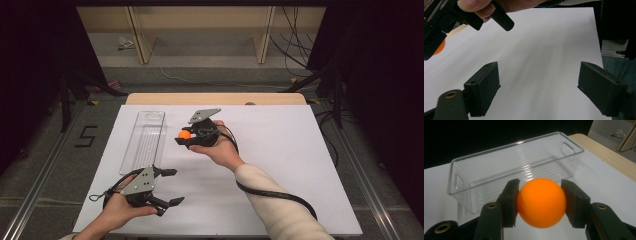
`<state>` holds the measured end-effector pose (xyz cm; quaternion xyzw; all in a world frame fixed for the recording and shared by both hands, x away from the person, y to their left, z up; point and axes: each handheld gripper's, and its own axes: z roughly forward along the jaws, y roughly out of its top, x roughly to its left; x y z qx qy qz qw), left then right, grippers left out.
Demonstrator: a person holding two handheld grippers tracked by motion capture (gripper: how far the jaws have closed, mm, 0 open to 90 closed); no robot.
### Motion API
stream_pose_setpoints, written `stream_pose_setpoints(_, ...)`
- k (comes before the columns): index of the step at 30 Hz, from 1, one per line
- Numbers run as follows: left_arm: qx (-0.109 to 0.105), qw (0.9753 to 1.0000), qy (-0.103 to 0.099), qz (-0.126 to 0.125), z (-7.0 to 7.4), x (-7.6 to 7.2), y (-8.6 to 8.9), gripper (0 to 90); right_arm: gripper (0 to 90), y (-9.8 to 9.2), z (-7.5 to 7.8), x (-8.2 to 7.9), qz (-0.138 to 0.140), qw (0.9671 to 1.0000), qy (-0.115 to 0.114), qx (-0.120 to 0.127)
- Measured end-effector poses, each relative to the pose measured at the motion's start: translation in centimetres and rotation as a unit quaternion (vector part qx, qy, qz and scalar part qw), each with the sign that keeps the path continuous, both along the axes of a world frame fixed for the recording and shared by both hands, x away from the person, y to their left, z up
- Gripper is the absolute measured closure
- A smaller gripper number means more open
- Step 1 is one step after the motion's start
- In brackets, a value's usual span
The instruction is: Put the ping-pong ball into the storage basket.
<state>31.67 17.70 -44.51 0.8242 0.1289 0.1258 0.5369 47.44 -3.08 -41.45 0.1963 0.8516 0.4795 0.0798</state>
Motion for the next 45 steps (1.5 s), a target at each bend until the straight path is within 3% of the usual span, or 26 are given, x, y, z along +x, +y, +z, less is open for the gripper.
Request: stream_pose_setpoints(45,0.002,1.0,-0.001,-0.004,0.0,0.0,-0.1,16.9,51.3,2.5,0.3,0.6,0.011,0.9999,0.0,-0.003)
